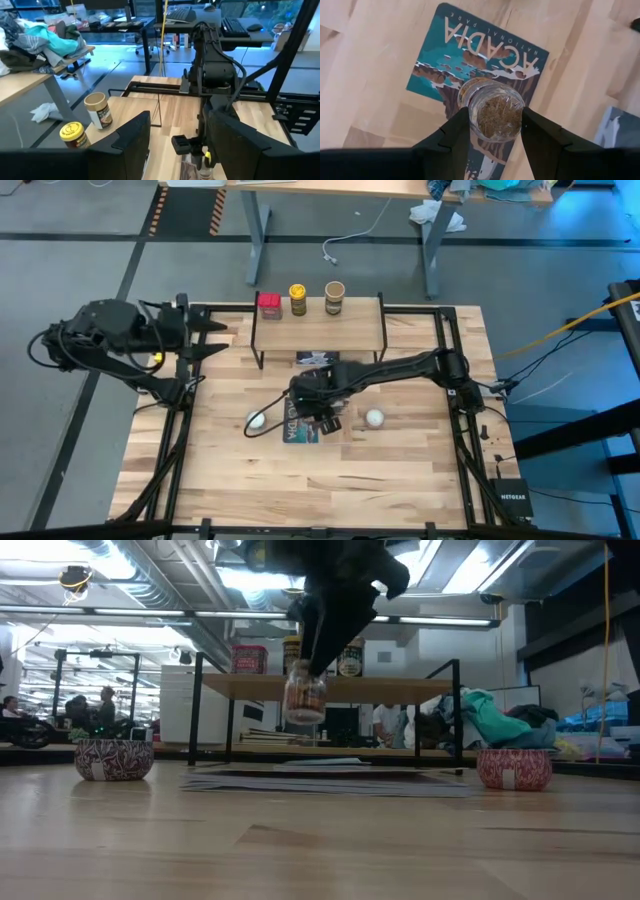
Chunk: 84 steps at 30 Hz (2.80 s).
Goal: Shelf spices
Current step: Remove the transparent seasoning bottle from the shelf, then remove the brown seasoning bottle from the shelf
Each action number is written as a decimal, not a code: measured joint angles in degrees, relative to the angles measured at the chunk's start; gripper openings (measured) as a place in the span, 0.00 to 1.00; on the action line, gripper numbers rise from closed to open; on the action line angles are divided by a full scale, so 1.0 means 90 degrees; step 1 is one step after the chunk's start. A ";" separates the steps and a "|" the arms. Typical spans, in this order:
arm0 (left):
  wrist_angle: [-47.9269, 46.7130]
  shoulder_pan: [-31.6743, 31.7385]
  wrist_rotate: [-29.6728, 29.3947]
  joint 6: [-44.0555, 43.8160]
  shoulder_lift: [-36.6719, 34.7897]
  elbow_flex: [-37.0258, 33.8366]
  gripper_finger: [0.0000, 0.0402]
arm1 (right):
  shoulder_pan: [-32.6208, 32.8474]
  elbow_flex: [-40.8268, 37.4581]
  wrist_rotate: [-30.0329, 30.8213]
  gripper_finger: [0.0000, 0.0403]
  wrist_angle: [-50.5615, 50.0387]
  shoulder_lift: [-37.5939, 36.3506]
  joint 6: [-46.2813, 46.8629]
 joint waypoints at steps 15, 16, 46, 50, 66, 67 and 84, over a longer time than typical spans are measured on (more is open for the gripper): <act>0.0001 0.0000 -0.0003 0.0114 0.0008 0.0000 0.49 | 0.0005 -0.0007 0.0000 0.39 0.0000 0.0351 0.0037; 0.0007 0.0002 -0.0008 0.0114 0.0008 0.0000 0.49 | 0.0005 -0.0007 -0.0001 0.39 -0.0004 0.0413 0.0039; -0.0006 0.0005 -0.0001 0.0260 0.0008 0.0000 0.49 | 0.0017 -0.0007 -0.0219 0.40 0.0063 0.0583 0.0072; -0.0012 0.0010 -0.0001 0.0262 0.0008 0.0000 0.49 | 0.0017 -0.0007 -0.0162 0.45 0.0100 0.0583 0.0046; -0.0025 0.0010 -0.0003 0.0316 0.0008 0.0000 0.49 | 0.0024 0.0491 0.0228 0.72 -0.0268 0.0508 -0.0020; -0.0025 0.0010 -0.0003 0.0316 0.0008 0.0000 0.49 | 0.0024 0.0687 0.0232 0.72 -0.0379 0.0502 -0.0025; -0.0127 0.0010 -0.0003 0.0300 0.0008 0.0000 0.49 | -0.0787 0.2695 0.2839 0.72 -0.0738 -0.0831 -0.1819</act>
